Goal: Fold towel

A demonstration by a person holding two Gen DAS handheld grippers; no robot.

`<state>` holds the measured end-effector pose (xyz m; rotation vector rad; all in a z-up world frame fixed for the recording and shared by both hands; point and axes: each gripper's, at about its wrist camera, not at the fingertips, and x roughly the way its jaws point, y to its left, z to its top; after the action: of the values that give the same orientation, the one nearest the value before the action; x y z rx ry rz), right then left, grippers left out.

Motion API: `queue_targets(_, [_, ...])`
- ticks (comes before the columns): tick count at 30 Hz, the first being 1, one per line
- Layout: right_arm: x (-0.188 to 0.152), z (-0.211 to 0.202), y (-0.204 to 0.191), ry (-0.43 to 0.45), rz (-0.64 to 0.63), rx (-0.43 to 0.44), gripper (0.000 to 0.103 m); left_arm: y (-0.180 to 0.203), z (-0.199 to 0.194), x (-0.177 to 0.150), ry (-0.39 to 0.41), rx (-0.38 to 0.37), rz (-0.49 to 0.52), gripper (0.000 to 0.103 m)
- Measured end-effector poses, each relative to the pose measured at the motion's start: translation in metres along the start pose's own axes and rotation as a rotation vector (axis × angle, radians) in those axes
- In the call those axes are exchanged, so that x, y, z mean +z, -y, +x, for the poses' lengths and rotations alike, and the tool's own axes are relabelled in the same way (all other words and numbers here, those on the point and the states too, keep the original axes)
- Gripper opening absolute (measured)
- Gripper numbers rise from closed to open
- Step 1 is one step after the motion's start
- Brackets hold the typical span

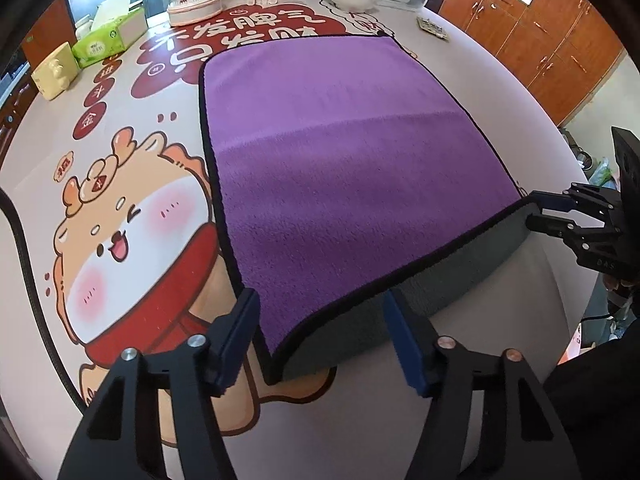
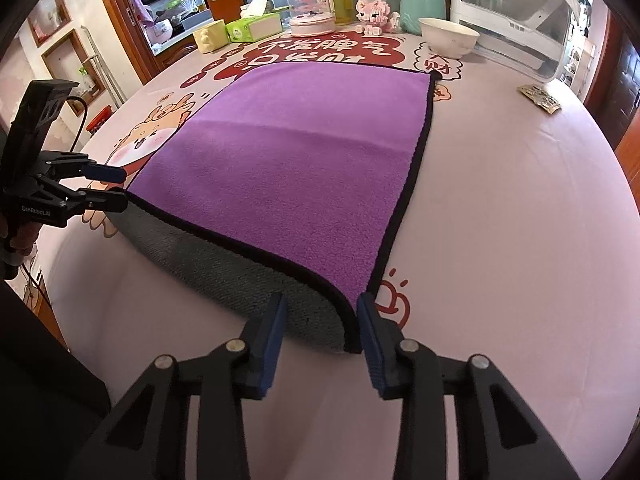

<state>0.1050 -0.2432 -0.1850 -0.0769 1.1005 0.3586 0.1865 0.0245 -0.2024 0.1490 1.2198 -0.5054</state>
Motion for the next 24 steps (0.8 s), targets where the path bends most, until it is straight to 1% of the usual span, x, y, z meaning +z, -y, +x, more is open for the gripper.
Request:
queue_targets(1, [-0.0003,0.0000,0.0002,0.000,0.000,0.001,0.035,0.0008,0.0001,-0.0008,-0.002,-0.003,0.001,0.056])
queue_targets(5, [-0.0015,0.0015,0.0012,-0.004,0.002,-0.013,0.027,0.0037,0.0023,-0.0036,-0.015,-0.002,0.002,0.051])
queue_targets(8, [-0.0025,0.0022,0.0015,-0.008,-0.005,-0.018,0.022,0.0051,0.0015,-0.0049,-0.012,0.011,0.001,0.045])
queue_targets(10, [-0.0030,0.0019,0.0015,-0.008,-0.007,-0.022,0.021,0.0049,0.0004,-0.0053,-0.009,0.017,-0.004,0.036])
queue_targets(11, [-0.0030,0.0019,0.0017,-0.009,-0.007,-0.022,0.018,0.0045,0.0000,-0.0055,-0.008,0.020,-0.008,0.034])
queue_targets(13, [-0.0035,0.0021,0.0019,-0.009,-0.006,-0.025,0.015,0.0042,-0.0008,-0.0062,-0.005,0.022,-0.011,0.024])
queue_targets(14, [-0.0035,0.0025,0.0020,-0.010,-0.005,-0.028,0.013,0.0045,-0.0012,-0.0065,-0.003,0.024,-0.012,0.021])
queue_targets(16, [-0.0045,0.0029,0.0013,-0.011,-0.007,-0.032,0.010,0.0051,-0.0022,-0.0072,0.003,0.024,-0.011,0.012])
queue_targets(20, [-0.0043,0.0036,-0.0001,-0.013,-0.008,-0.042,0.006,0.0069,-0.0031,-0.0077,0.020,0.035,-0.002,0.008])
queue_targets(24, [-0.0043,0.0037,-0.0008,-0.013,-0.009,-0.048,0.005,0.0065,-0.0025,-0.0088,0.026,0.046,-0.009,0.006])
